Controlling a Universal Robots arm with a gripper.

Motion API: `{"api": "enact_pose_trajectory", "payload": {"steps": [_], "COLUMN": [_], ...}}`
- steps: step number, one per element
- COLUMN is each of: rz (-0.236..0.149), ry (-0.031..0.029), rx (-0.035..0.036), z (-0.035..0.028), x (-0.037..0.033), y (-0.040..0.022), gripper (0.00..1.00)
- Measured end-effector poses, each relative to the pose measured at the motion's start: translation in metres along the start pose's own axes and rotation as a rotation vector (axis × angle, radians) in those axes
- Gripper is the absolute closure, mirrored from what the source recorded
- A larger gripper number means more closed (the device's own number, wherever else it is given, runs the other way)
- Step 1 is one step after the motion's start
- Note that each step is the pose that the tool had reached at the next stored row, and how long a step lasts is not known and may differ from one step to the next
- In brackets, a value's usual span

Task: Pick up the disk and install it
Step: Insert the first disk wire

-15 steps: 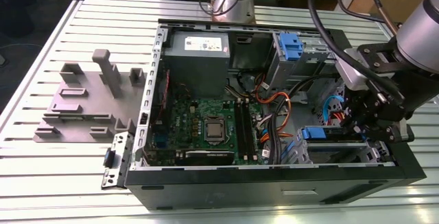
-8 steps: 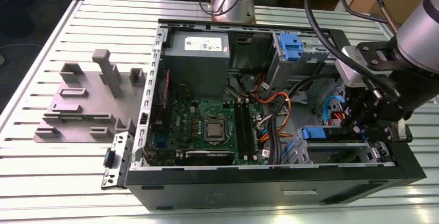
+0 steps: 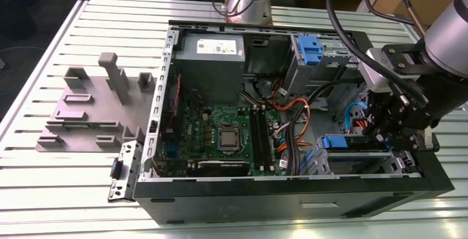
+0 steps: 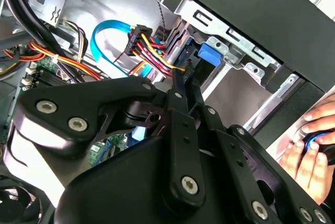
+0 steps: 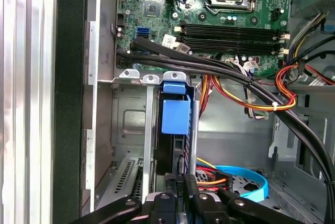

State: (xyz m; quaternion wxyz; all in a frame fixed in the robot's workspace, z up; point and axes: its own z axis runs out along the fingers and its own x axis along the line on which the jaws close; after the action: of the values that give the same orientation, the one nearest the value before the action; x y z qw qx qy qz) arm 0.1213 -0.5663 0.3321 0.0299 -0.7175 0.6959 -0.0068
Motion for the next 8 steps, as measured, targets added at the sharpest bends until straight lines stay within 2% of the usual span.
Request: {"api": "enact_pose_trajectory", "payload": {"steps": [8], "rz": [0.000], "ry": [-0.0016], "rx": [-0.0001], "z": [0.0002], "x": [-0.0014], "y": [-0.0003], "gripper": [0.82]}}
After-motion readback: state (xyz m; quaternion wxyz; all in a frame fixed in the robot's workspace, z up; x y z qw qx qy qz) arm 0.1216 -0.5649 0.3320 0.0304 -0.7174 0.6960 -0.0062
